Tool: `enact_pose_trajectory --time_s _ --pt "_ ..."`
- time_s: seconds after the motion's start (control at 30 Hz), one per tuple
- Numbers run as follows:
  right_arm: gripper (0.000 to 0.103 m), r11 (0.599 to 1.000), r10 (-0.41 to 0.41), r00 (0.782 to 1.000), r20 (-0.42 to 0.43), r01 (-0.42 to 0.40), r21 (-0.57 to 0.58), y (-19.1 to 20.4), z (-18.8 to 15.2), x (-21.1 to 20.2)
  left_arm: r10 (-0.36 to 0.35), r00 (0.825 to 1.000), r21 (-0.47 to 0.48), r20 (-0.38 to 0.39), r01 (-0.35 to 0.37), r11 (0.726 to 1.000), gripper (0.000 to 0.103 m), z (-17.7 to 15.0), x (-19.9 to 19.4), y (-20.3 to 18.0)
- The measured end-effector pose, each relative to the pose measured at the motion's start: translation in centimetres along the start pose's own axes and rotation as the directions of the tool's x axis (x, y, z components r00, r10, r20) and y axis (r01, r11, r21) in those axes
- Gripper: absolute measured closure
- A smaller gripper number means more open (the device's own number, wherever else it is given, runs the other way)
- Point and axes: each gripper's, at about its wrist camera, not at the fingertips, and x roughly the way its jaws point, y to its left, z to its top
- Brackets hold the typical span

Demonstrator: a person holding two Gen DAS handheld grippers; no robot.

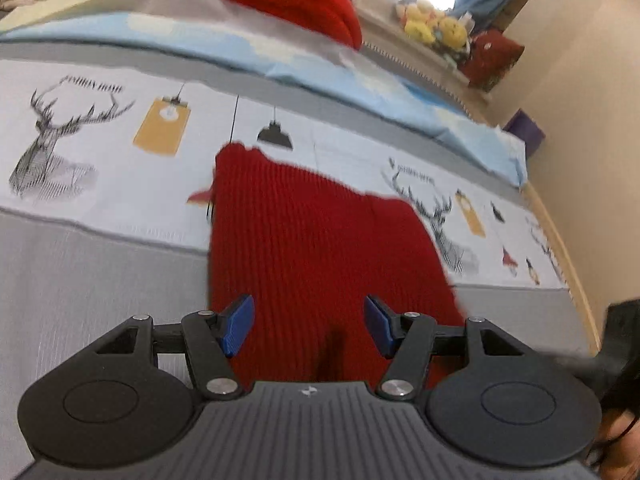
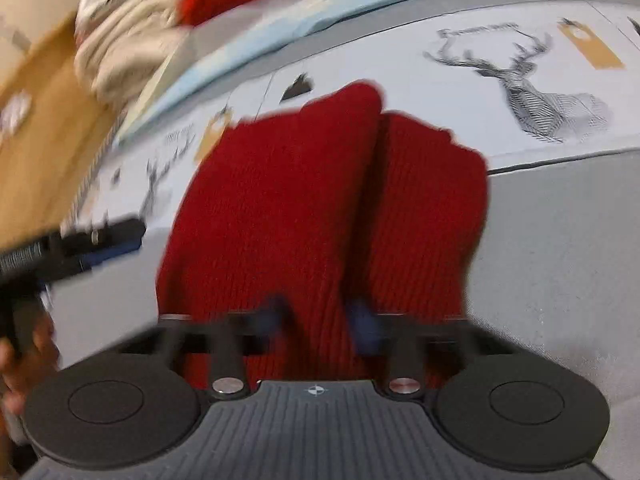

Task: Fold small clothes
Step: 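Lower the folded sweater onto the bed and open both tools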

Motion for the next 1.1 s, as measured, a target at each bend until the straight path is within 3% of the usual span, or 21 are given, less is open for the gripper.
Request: enact_pose_trajectory --time_s 0.07,0.17,0.23,0.3,0.37,0.43,0.5,0.6,0.67,0.77,0.83,0.9,0.97,1.03,1.1 --pt "0.085 1.0 0.001 0.996 0.088 0.0 -0.003 0.2 0.2 -1.6 0.015 0.999 -0.013 -0.045 -0.016 1.0 0.036 -0.7 0.1 0.3" --pt "0.085 0.99 -0.005 0.983 0.184 -0.022 0.142 -1.9 0.9 -4.0 0.108 0.979 0.029 -0.175 -0.104 0.994 0.035 -2.5 1.7 0.4" --pt "0.083 0.984 -0.068 0.989 0.134 0.044 0.174 -2.7 0.6 -3.4 0.187 0.956 0.085 -0.227 -0.172 0.981 0.035 -4.0 2.8 0.3" --pt "0.072 0.977 -0.104 0.995 0.006 0.101 0.187 -2.9 -0.1 -1.5 0.191 0.955 0.088 -0.226 -0.176 0.981 0.033 -4.7 3.1 0.6" --pt "0.06 0.972 -0.144 0.989 -0.034 0.148 0.185 -3.1 -0.5 -1.2 0.183 0.957 0.071 -0.224 -0.171 0.983 0.033 -4.9 2.7 0.9" --pt "0.059 0.97 -0.157 0.988 -0.018 0.157 0.187 -2.8 -0.9 -2.3 0.196 0.953 0.091 -0.231 -0.179 0.98 0.033 -5.4 2.4 1.0" --pt "0.06 0.974 -0.161 0.987 -0.023 0.163 0.159 -2.7 -0.9 -3.0 0.22 0.943 0.121 -0.25 -0.195 0.973 0.026 -6.0 2.4 1.0" --pt "0.057 0.967 -0.235 0.966 -0.109 0.244 0.071 -3.0 -1.9 -2.1 0.258 0.925 0.087 -0.279 -0.243 0.966 0.023 -6.0 1.3 0.7" --pt "0.055 0.961 -0.266 0.953 -0.145 0.274 0.04 -3.3 -2.7 -2.5 0.304 0.921 0.125 -0.244 -0.281 0.952 0.024 -5.7 -0.8 -0.2" --pt "0.052 0.952 -0.305 0.947 -0.096 0.303 -0.033 -2.5 -3.5 -4.7 0.358 0.924 0.203 -0.138 -0.328 0.923 0.014 -6.0 -4.2 -1.9" --pt "0.053 0.926 -0.361 0.932 -0.03 0.354 -0.127 -1.6 -4.2 -6.3 0.352 0.934 0.232 -0.063 -0.329 0.915 0.011 -6.8 -6.8 -3.1" --pt "0.054 0.869 -0.445 0.892 0.085 0.452 -0.203 -0.8 -5.1 -8.4 0.318 0.948 0.242 -0.008 -0.307 0.921 0.008 -7.9 -9.0 -4.5" --pt "0.052 0.854 -0.461 0.867 0.19 0.492 -0.173 -0.1 -5.6 -10.7 0.263 0.963 0.244 0.055 -0.268 0.932 0.008 -9.3 -11.3 -5.8" --pt "0.045 0.87 -0.43 0.857 0.285 0.478 -0.124 1.0 -6.8 -13.6 0.232 0.963 0.251 0.138 -0.261 0.932 0.008 -10.9 -13.4 -7.3" --pt "0.024 0.867 -0.419 0.846 0.329 0.481 -0.13 2.3 -8.4 -15.0 0.209 0.952 0.268 0.222 -0.266 0.926 0.007 -12.4 -14.9 -9.1"
